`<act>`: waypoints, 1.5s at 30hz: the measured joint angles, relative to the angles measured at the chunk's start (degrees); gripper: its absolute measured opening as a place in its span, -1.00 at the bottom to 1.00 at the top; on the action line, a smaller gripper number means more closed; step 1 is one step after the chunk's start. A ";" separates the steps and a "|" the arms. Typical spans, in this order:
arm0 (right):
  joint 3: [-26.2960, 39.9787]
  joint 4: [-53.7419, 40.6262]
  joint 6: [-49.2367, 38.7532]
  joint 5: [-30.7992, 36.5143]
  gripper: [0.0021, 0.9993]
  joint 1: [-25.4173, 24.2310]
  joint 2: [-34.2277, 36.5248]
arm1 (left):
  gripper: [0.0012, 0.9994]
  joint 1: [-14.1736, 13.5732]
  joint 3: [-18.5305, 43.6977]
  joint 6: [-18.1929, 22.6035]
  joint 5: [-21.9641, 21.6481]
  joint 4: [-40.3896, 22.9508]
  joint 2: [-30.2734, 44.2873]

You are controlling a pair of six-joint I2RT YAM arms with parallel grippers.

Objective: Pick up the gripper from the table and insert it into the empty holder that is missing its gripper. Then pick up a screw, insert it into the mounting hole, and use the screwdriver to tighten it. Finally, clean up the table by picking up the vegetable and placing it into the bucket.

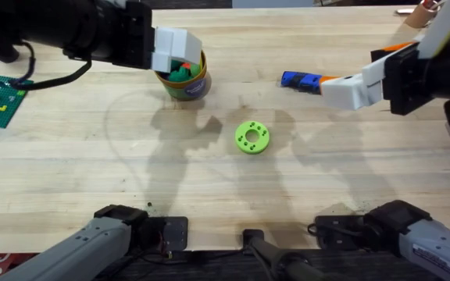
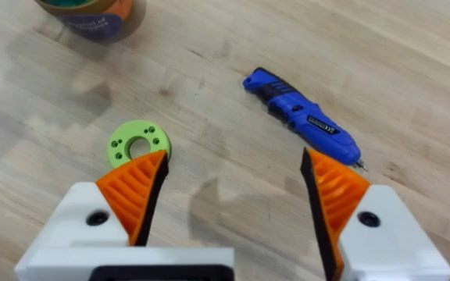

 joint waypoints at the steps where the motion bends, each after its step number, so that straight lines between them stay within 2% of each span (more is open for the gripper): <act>1: 0.00 -0.17 -0.03 -0.01 0.96 0.00 0.01 | 0.99 -0.02 -0.01 0.09 0.02 -0.29 0.15; 5: 0.00 -0.66 0.38 -0.01 0.96 0.00 -1.15 | 0.99 0.37 -0.16 -1.50 -1.91 -0.68 0.01; 9: 0.00 -0.77 1.94 -0.01 0.96 0.00 -4.41 | 0.99 3.25 -0.16 -5.13 -4.07 1.15 0.07; 15: 0.02 -1.19 2.85 -0.03 0.96 0.00 -6.47 | 0.99 8.22 -0.12 -9.27 -4.07 11.14 5.65; 21: 0.02 -2.64 6.22 -0.03 0.96 0.00 -6.47 | 0.99 11.33 -0.16 -17.74 -0.84 21.90 16.58; 25: 0.02 -2.96 7.46 -0.03 0.96 0.00 -6.47 | 0.99 12.09 -0.16 -20.57 0.20 26.31 23.15; 30: 0.02 -3.02 8.11 -0.03 0.96 0.00 -6.47 | 0.99 12.13 -0.16 -21.88 0.60 29.93 29.60; 38: 0.02 -3.02 8.26 -0.03 0.96 0.00 -6.47 | 0.99 13.15 -0.16 -22.80 0.19 35.92 35.05; 45: 0.02 -3.02 8.26 -0.03 0.96 0.00 -6.47 | 0.99 15.45 -0.16 -26.79 -0.19 37.83 39.16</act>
